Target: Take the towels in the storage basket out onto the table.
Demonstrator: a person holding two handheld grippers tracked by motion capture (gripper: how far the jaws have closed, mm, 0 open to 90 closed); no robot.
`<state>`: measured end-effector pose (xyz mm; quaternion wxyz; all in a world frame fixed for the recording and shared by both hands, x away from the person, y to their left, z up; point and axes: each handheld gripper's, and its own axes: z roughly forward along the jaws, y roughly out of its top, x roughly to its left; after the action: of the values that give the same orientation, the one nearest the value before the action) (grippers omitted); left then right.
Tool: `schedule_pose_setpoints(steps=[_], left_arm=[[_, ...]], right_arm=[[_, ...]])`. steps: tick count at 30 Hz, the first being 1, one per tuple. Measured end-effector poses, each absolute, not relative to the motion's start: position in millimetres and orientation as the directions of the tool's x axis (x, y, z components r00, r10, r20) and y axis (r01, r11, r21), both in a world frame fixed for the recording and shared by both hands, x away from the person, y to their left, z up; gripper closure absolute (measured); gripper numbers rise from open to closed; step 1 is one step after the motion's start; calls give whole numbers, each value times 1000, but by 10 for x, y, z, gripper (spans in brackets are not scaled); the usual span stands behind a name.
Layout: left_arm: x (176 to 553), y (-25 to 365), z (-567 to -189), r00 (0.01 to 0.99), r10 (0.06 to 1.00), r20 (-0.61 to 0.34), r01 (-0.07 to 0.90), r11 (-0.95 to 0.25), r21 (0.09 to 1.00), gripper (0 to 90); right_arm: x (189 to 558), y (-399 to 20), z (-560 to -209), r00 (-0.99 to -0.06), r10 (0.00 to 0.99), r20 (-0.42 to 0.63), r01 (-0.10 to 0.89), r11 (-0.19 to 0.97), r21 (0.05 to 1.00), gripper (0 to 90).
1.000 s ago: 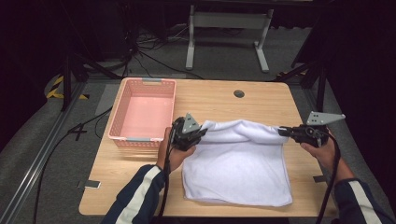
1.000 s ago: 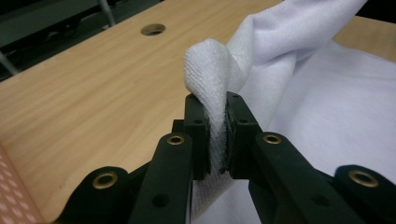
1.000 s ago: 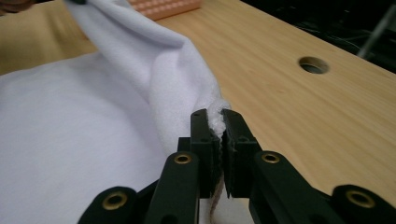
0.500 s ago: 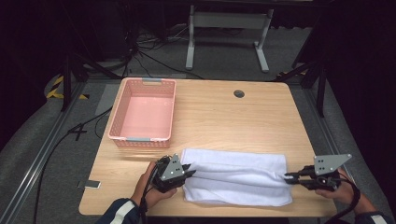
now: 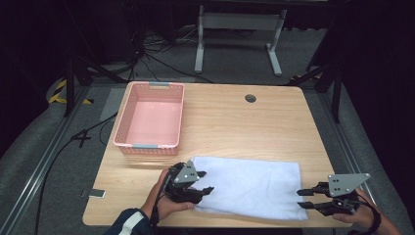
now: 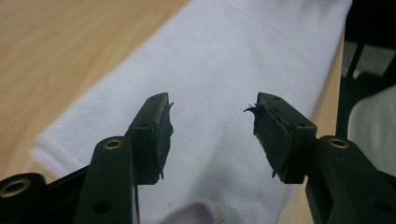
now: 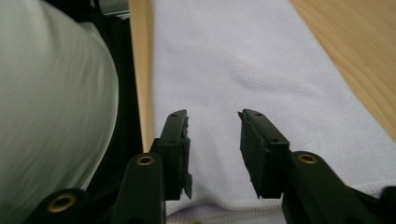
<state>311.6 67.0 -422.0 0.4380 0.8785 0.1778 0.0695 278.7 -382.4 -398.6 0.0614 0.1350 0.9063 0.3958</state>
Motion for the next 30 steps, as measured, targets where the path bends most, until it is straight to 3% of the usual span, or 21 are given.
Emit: schedule_pose_setpoints(steps=[2, 3, 6, 12, 14, 19, 24, 30], left_arm=[[3059, 595, -4333, 953, 301, -13, 213, -642, 736, 530], [3022, 595, -4372, 949, 314, 15, 212, -674, 708, 517], [2972, 686, -4464, 920, 391, -18, 292, -654, 698, 401], [2866, 873, -4547, 901, 430, -55, 342, -628, 699, 449], [2831, 913, -4521, 886, 460, -60, 359, -599, 715, 414], [2863, 1016, -4508, 823, 561, -90, 425, -504, 752, 226], [2901, 996, -4540, 802, 591, -85, 449, -505, 737, 176], [2898, 955, -4529, 800, 588, -118, 460, -475, 750, 172]], right_arm=[[2794, -3773, -4056, -955, 295, 7, 213, 671, 710, 645], [2800, -3753, -4107, -959, 282, 10, 210, 687, 696, 643], [2850, -3717, -4278, -944, 328, 26, 265, 712, 650, 635], [2947, -3743, -4435, -922, 381, 68, 339, 708, 620, 643], [2949, -3745, -4403, -922, 386, 37, 323, 711, 625, 612], [3017, -3638, -4234, -914, 406, 8, 296, 652, 698, 517], [3215, -3399, -4101, -891, 452, -38, 287, 627, 724, 472], [3430, -2966, -4011, -900, 427, -85, 240, 649, 722, 446]])
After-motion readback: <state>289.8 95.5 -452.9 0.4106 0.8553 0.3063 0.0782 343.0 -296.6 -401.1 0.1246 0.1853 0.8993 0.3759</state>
